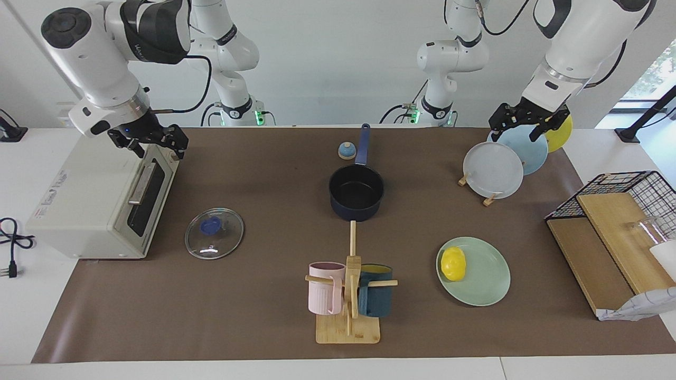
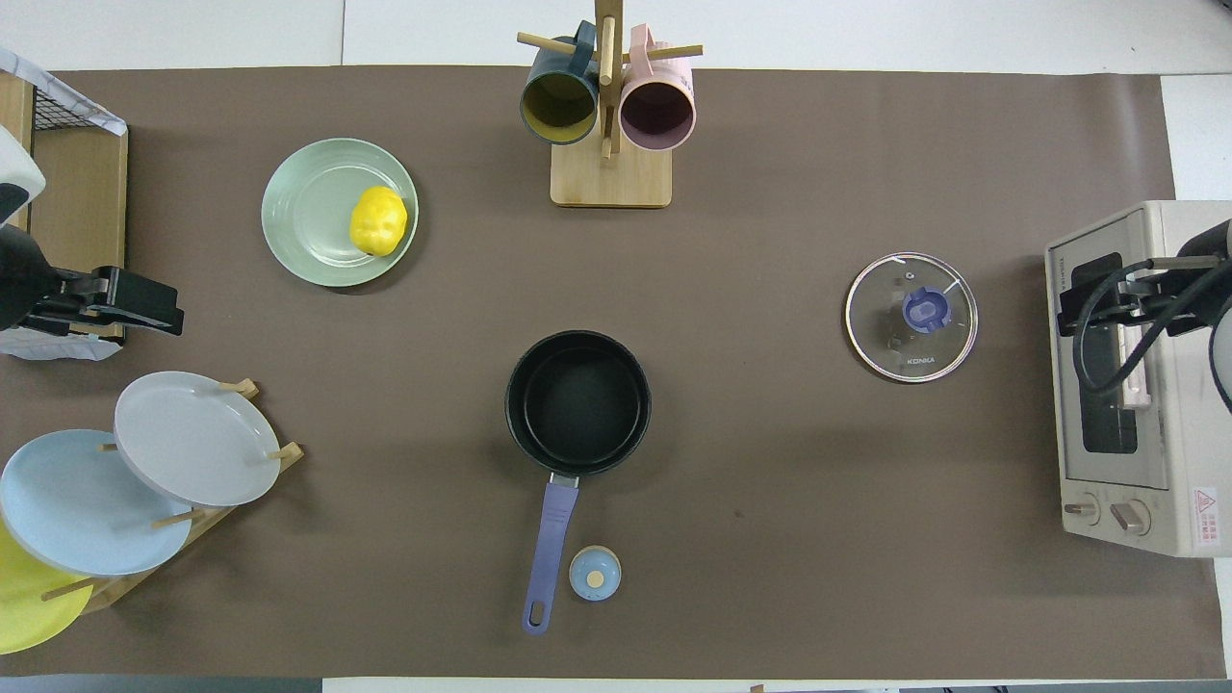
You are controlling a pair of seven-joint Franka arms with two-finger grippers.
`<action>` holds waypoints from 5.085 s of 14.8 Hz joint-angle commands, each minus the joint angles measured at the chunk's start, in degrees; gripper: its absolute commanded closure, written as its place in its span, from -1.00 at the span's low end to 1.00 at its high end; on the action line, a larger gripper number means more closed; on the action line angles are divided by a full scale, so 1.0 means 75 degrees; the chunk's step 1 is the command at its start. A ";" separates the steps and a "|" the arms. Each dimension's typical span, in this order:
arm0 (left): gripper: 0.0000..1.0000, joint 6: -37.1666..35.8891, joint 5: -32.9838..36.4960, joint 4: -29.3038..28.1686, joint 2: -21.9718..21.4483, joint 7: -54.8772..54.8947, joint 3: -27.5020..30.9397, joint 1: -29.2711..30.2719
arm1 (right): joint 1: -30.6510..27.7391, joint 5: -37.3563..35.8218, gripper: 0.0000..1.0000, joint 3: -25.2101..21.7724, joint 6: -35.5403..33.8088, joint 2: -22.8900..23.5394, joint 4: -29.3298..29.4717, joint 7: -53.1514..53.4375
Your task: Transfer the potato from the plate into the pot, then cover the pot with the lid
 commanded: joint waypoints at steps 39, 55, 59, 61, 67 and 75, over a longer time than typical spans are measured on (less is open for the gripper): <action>-1.00 0.4782 0.0010 0.0670 0.4712 -0.0816 -0.0029 -0.0754 | -0.0098 0.0178 -1.00 0.0042 -0.0063 0.0010 0.0054 0.0075; 1.00 0.3142 -0.0096 0.1667 0.3836 -0.0921 -0.0052 -0.0812 | -0.0027 0.0189 -1.00 0.0089 -0.0005 -0.0224 -0.0074 -0.0158; 1.00 0.2429 -0.0084 0.1199 0.2757 -0.2279 -0.0122 -0.1373 | 0.0429 0.0342 -1.00 0.0112 0.0967 -0.0178 -0.0638 -0.0675; 1.00 0.2169 -0.0096 0.0743 0.2253 -0.2981 -0.0134 -0.1771 | 0.0441 0.0342 -1.00 0.0112 0.1376 0.0313 -0.0684 -0.0733; 1.00 0.4003 -0.0096 -0.2231 0.0835 -0.5055 -0.0134 -0.3505 | 0.0453 0.0353 -1.00 0.0182 0.2886 0.1241 -0.1057 -0.0992; 1.00 0.6020 -0.0096 -0.3699 0.0833 -0.5937 -0.0122 -0.4410 | 0.0466 0.0353 -1.00 0.0253 0.4412 0.1720 -0.1985 -0.1647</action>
